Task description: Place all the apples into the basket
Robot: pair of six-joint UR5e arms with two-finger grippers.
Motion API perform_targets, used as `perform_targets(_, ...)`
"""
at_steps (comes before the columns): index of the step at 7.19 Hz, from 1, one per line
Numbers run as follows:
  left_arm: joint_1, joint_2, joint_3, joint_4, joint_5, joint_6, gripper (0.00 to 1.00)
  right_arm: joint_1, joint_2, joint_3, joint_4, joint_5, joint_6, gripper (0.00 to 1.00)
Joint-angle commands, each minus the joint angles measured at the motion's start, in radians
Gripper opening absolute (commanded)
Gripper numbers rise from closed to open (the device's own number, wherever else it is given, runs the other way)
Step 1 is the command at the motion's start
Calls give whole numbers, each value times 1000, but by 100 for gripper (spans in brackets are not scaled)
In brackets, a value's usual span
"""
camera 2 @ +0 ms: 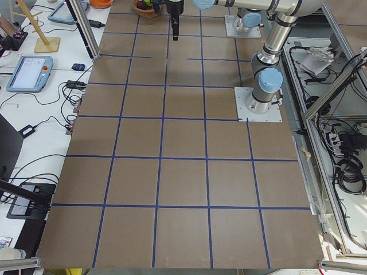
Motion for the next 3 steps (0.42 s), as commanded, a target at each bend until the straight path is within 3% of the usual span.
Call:
perform_targets(1, 0, -1, 0, 0, 0, -1, 100, 0, -4, -4, 0, -3, 1, 100)
perform_targets(3, 0, -1, 0, 0, -2, -1, 100, 0, -6, -9, 1, -1, 1, 100)
